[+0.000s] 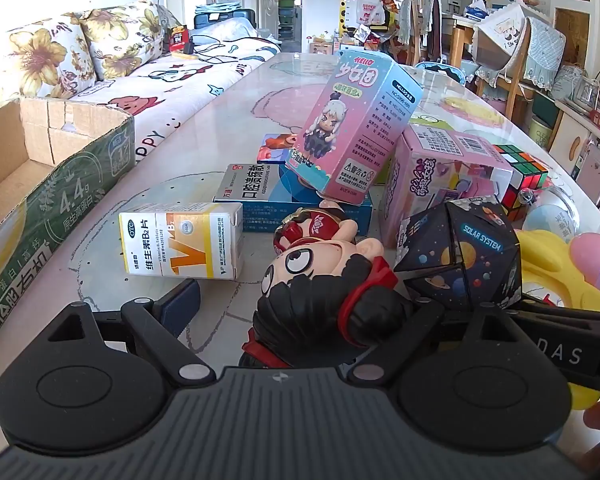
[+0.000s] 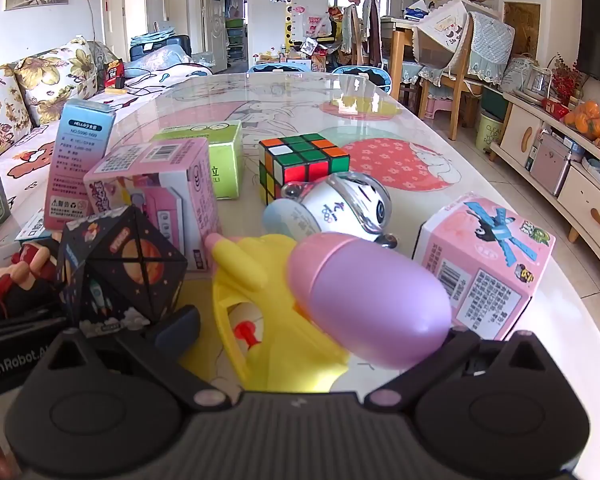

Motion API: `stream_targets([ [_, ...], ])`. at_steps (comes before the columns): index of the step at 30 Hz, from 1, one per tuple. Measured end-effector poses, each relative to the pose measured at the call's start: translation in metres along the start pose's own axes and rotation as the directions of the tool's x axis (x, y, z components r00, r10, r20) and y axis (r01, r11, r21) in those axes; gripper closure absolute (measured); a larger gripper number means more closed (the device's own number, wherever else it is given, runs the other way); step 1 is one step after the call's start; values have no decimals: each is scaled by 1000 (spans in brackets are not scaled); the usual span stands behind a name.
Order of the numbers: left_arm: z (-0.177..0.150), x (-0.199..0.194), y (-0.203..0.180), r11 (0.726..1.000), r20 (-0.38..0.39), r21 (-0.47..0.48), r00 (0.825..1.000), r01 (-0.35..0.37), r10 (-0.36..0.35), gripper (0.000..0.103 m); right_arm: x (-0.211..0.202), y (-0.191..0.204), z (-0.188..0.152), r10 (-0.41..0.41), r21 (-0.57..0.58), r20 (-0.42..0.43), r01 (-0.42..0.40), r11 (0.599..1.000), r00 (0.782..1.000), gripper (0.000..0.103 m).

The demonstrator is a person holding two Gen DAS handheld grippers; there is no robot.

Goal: Organize rigid objects
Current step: 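Move both tools over the table toward the toys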

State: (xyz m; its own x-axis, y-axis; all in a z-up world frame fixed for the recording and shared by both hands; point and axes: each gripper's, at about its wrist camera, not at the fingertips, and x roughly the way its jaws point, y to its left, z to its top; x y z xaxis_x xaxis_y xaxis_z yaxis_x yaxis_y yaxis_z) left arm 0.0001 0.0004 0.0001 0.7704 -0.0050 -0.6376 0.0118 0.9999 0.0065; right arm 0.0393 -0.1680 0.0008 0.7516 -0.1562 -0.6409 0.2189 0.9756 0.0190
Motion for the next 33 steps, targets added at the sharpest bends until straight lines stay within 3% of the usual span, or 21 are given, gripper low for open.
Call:
stream_targets([
  [13, -14, -17, 1, 1000, 5, 3, 1000, -19, 19, 0, -13, -6, -12, 49, -39, -5, -49, 998, 999, 0],
  [17, -26, -34, -1, 999, 6, 26, 1000, -21, 21, 0, -25, -9, -19, 17, -36, -6, -17, 999, 1000, 0],
  [26, -21, -77, 5, 999, 36, 39, 999, -16, 15, 0, -72, -17, -22, 2, 8, 61, -2, 1000, 998, 1],
  [33, -11, -108, 22, 1000, 70, 12, 997, -26, 25, 0, -110, -4, -19, -5, -33, 127, 10, 999, 992, 1],
])
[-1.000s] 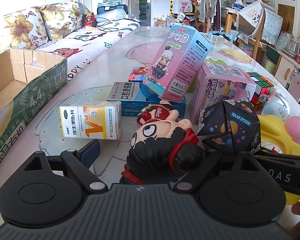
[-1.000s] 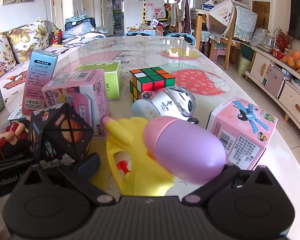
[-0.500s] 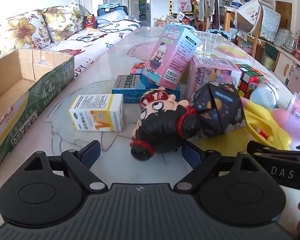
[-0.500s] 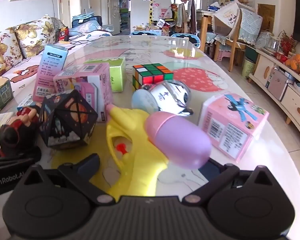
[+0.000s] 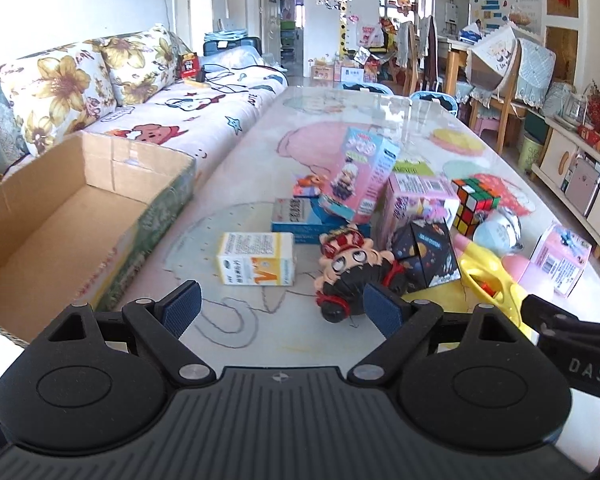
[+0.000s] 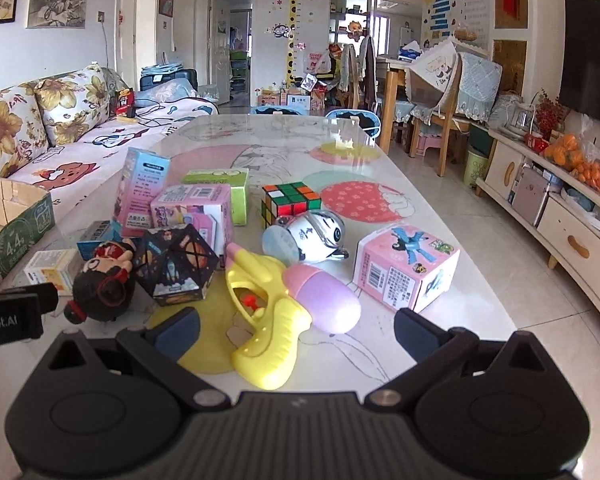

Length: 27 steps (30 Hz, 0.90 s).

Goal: Organize rigid objects
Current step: 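Move both tools over the table toward the toys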

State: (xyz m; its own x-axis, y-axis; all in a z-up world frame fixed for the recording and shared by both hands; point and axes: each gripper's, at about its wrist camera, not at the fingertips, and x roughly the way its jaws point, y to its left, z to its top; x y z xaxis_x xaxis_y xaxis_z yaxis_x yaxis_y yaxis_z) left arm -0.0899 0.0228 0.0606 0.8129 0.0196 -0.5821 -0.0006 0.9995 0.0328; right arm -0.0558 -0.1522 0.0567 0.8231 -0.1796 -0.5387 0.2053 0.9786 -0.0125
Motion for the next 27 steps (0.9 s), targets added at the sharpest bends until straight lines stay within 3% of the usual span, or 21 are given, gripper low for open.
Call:
stream_targets([
  [14, 27, -46, 44, 998, 70, -46, 996, -46, 49, 0, -75, 36, 25, 70, -22, 147, -68, 997, 987, 1],
  [27, 25, -67, 81, 984, 134, -122, 980, -133, 149, 0, -124, 82, 47, 165, -99, 266, -144, 985, 950, 1],
])
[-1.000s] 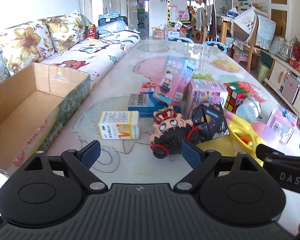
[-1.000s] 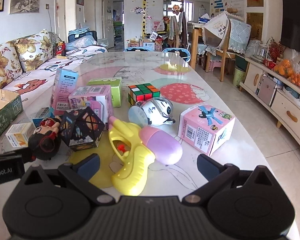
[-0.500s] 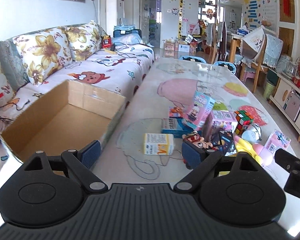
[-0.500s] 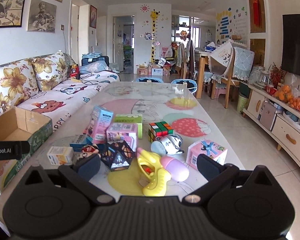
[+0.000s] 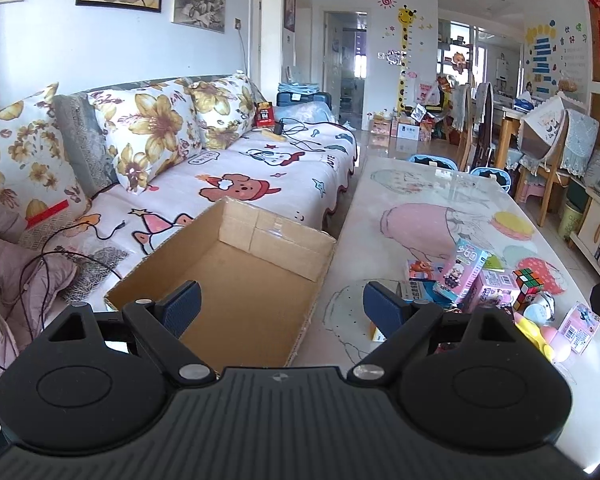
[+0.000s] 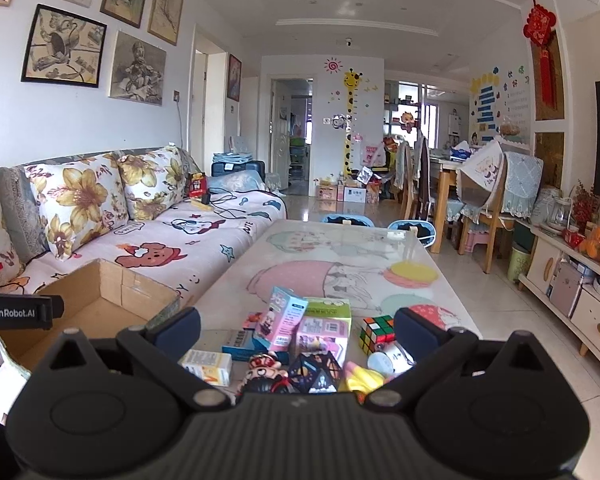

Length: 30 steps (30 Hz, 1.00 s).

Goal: Organize rigid objects
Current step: 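Move both tools over the table toward the toys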

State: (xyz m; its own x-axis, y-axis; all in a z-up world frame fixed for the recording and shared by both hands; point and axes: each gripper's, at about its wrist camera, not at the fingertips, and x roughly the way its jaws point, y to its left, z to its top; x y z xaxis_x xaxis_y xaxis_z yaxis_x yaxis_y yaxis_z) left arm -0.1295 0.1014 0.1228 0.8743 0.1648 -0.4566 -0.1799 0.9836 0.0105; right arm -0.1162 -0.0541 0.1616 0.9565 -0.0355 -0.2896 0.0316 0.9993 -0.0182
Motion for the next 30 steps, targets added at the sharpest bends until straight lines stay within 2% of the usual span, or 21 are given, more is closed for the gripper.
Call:
stream_targets([
  [11, -4, -7, -2, 999, 43, -41, 999, -27, 29, 0, -18, 30, 8, 59, -67, 75, -54, 996, 995, 1],
  [16, -13, -13, 1, 999, 76, -31, 997, -21, 23, 0, -22, 31, -5, 79, -82, 85, -72, 994, 993, 1],
  [22, -23, -3, -9, 999, 67, 3, 997, 35, -35, 0, -8, 14, -36, 33, -47, 17, -33, 998, 999, 1],
  [30, -40, 16, -42, 983, 42, 101, 986, 156, -160, 0, 21, -28, -69, -97, 29, -70, 99, 995, 993, 1],
])
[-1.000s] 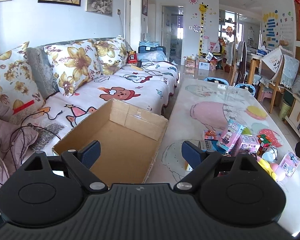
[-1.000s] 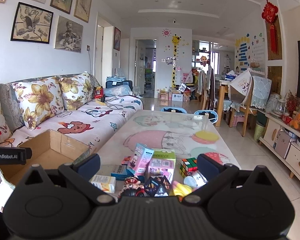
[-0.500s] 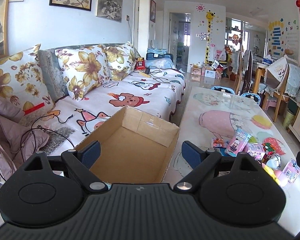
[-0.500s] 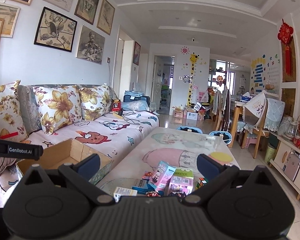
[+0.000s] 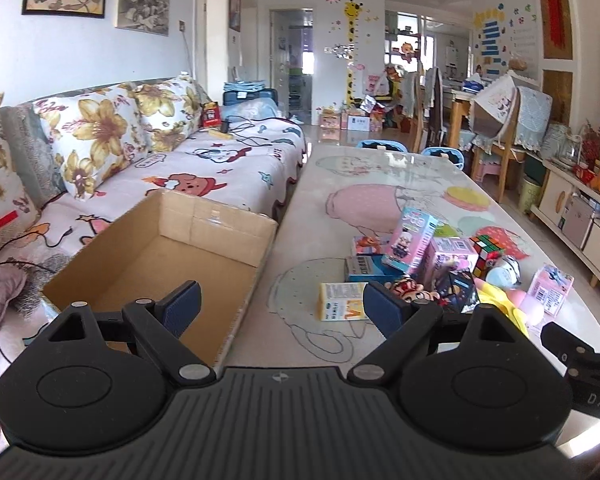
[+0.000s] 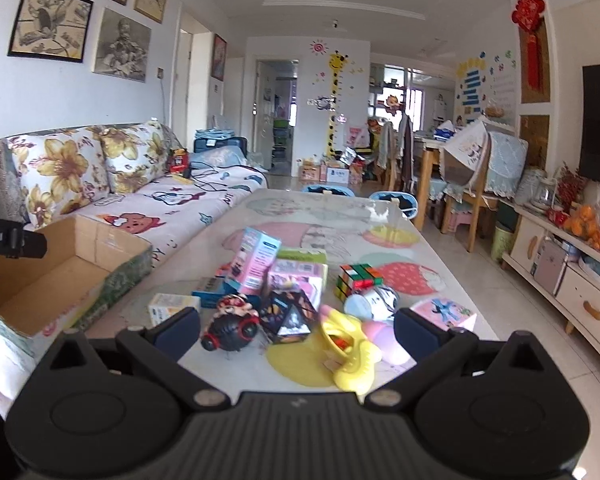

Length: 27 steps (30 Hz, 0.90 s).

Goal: Organize rigid objects
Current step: 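Move both tools over the table toward the toys, then grasp the black-haired figurine with the left tool while the right tool grasps the pink bird-print box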

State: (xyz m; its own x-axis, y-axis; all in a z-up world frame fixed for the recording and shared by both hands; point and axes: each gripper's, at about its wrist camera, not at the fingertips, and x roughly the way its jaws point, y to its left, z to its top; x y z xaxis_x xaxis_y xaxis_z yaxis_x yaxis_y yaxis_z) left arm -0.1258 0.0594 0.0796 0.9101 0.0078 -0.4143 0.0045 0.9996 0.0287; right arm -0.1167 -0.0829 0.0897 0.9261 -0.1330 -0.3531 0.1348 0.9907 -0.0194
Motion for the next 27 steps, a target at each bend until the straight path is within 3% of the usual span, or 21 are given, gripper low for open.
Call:
stream_targets([
  [13, -27, 51, -63, 970, -37, 195, 990, 144, -140, 0, 54, -80, -26, -170, 83, -112, 180, 980, 979, 1],
  [16, -29, 60, -70, 959, -34, 238, 988, 156, -152, 0, 73, -103, -27, -167, 136, -124, 184, 974, 978, 1],
  [22, -34, 76, -84, 946, -52, 282, 987, 162, -153, 0, 109, -129, -22, -217, 128, -128, 233, 964, 968, 1],
  [27, -31, 86, -86, 942, -80, 295, 986, 162, -144, 0, 137, -151, -22, -176, 129, -154, 196, 972, 972, 1],
])
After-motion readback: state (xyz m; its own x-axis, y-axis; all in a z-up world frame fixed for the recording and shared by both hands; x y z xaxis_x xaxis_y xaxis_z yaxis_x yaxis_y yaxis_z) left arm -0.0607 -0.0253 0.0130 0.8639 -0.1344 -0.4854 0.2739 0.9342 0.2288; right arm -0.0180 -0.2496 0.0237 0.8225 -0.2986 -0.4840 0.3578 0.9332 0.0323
